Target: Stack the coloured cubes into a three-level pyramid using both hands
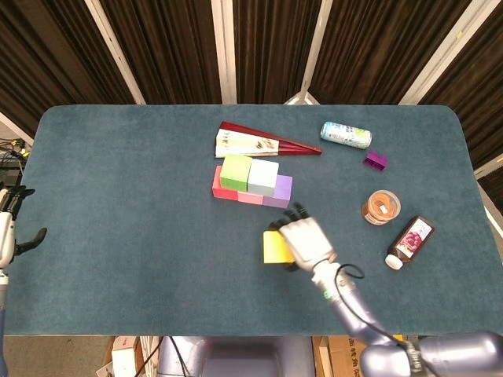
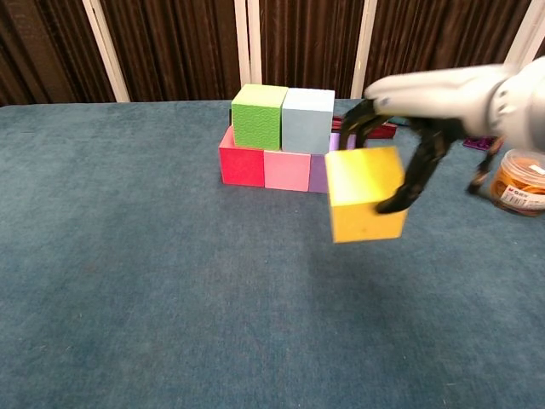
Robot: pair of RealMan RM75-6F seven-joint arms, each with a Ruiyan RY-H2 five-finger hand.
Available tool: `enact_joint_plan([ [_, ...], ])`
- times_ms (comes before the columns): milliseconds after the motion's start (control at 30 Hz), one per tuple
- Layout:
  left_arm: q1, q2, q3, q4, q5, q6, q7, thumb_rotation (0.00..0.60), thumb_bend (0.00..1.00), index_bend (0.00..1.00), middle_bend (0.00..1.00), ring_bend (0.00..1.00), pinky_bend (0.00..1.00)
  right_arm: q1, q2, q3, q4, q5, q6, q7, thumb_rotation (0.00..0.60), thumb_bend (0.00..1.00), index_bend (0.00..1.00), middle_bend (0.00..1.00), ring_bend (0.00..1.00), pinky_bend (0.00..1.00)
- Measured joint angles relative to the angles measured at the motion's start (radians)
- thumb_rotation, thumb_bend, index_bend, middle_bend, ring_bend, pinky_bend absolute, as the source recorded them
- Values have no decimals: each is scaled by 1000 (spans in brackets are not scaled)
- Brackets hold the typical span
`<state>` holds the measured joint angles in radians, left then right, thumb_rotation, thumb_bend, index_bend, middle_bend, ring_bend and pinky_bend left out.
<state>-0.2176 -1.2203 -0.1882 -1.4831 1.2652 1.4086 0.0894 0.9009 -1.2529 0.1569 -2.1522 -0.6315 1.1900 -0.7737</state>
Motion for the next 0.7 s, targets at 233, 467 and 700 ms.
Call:
enact_joint_plan([
  [233, 0, 12, 16, -68, -40, -29, 105, 600, 322, 246, 132, 0, 0, 9, 186, -3, -32, 57, -94, 11, 600, 237, 360, 356, 163, 0],
  [467, 8, 0, 24, -69, -27, 1, 125, 600, 321, 220, 108, 0, 0, 35, 231, -3, -13, 103, -200, 67, 600, 238, 360, 355, 164, 0],
  [700, 8, -20, 22, -5, 25, 25, 48, 600, 322, 205, 95, 0, 0, 48, 234, 8, 87, 113, -347, 207, 600, 237, 360, 355, 163, 0],
])
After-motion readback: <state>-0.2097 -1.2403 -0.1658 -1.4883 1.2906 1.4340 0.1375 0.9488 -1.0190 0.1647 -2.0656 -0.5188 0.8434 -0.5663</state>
